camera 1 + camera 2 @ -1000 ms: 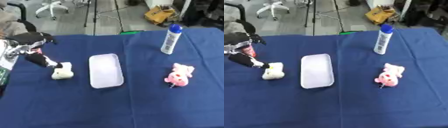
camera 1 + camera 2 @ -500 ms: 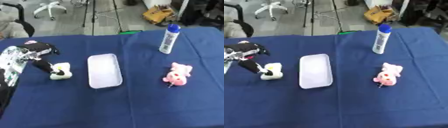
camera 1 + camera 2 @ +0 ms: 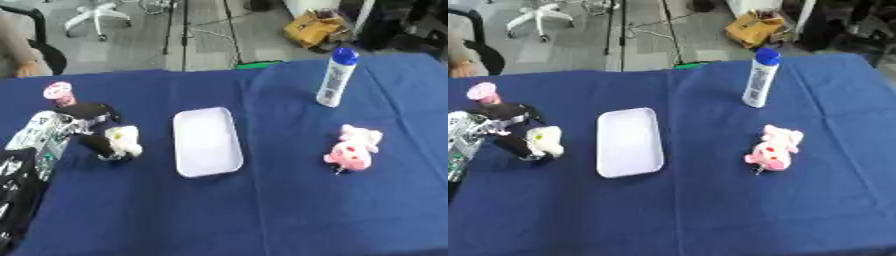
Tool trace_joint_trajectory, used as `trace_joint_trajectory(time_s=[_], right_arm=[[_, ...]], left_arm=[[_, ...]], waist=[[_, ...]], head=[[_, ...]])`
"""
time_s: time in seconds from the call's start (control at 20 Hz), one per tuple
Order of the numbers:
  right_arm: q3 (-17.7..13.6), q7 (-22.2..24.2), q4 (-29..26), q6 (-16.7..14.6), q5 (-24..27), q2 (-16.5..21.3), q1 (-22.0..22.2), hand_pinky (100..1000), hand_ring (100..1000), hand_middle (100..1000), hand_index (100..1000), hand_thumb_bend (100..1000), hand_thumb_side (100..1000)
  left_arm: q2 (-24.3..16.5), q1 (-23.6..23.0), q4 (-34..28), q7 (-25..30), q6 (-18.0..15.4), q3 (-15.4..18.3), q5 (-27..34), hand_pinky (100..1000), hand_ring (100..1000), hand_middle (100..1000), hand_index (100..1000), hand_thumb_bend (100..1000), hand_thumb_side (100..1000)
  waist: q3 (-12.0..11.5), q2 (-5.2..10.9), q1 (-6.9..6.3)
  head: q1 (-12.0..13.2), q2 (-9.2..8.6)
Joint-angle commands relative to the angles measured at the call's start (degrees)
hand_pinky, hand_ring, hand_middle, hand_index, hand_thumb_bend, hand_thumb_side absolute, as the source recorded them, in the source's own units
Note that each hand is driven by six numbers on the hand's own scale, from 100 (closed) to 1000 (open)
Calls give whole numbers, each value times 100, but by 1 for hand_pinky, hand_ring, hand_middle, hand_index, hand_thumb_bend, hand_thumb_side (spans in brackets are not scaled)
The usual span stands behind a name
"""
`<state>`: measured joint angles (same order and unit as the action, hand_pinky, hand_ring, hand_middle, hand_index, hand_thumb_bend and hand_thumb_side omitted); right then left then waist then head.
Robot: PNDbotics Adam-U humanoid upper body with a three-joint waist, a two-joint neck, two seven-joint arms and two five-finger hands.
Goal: Pick up objects on the table and place them in the box.
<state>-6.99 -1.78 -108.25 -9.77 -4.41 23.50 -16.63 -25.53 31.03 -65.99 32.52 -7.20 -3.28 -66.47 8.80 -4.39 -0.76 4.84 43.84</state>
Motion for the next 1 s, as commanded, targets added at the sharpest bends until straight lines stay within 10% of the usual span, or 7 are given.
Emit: trace_joint_trajectory(time_s=[0.05, 0.45, 0.65, 0.7, 1.0], right_arm=[[-15, 20, -89, -9, 34, 68, -61, 806, 797, 787, 914, 244, 642], [-17, 20, -84, -9, 36, 64, -59, 806, 797, 787, 914, 244, 642], [-16, 22, -83, -10, 35, 60, -61, 806, 797, 787, 914, 244, 642], [-17, 21, -83, -10, 35, 61, -60, 806, 796, 787, 914, 245, 642], [-16, 19, -80, -10, 34, 65, -60, 806, 796, 787, 914, 245, 642]], left_arm=[[-52, 152, 91, -203, 4, 95, -116, 789, 814, 815, 862, 788, 576], [45, 151, 372, -507, 19, 123, -187, 776, 755, 696, 771, 635, 485], [52, 158, 412, -535, 42, 129, -165, 759, 690, 571, 670, 452, 408], [62, 170, 371, -597, 60, 154, -140, 716, 557, 382, 467, 211, 322], [165, 278, -449, -1035, 79, 143, 591, 714, 543, 386, 459, 245, 378]], waist=[[-8, 56, 65], [-7, 57, 73], [-9, 58, 72], [-11, 59, 75], [-19, 63, 78]], head=[[-5, 27], [-12, 27], [-15, 27], [-20, 27], [-26, 27]])
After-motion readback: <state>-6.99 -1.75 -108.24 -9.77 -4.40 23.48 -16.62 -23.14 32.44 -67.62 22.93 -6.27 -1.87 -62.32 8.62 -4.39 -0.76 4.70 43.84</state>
